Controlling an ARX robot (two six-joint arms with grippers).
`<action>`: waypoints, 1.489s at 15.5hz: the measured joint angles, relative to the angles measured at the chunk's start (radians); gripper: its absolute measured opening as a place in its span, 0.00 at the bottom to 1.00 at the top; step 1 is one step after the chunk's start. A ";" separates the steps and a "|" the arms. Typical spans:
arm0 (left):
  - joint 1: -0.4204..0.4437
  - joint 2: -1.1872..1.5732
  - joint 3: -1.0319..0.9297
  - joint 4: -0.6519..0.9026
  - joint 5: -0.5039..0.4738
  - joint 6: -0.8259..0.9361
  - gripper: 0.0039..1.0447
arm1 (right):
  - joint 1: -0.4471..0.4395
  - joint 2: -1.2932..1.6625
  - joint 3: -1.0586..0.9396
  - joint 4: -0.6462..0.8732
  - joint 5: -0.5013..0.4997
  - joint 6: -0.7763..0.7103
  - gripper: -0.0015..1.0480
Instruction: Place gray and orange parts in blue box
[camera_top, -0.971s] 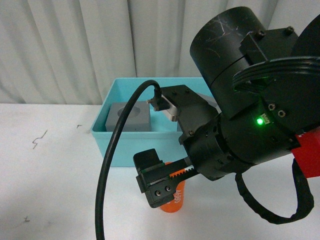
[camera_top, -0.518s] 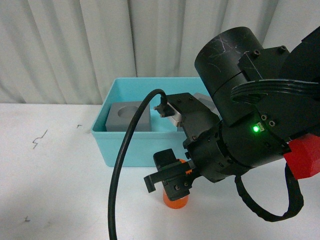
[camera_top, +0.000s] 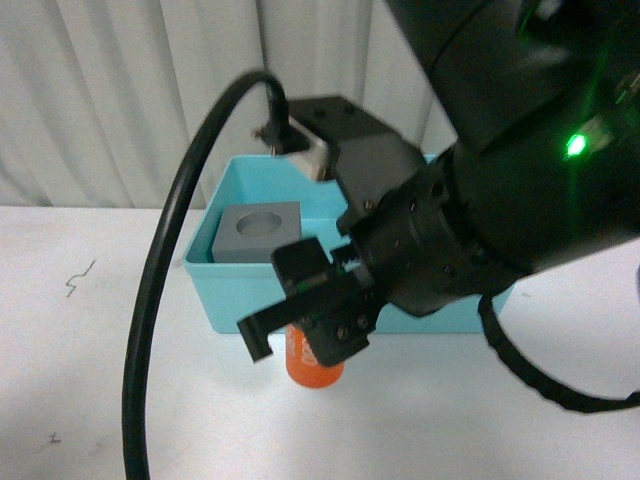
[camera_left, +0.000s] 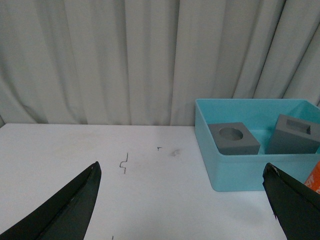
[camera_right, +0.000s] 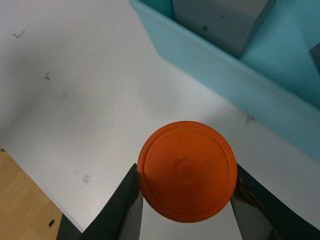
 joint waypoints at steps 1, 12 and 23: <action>0.000 0.000 0.000 0.000 0.000 0.000 0.94 | 0.000 -0.007 0.002 -0.005 0.000 -0.002 0.42; 0.000 0.000 0.000 0.000 0.000 0.000 0.94 | -0.228 0.006 0.269 -0.101 0.016 -0.060 0.42; 0.000 0.000 0.000 0.000 0.000 0.000 0.94 | -0.199 0.325 0.496 -0.121 -0.003 0.031 0.41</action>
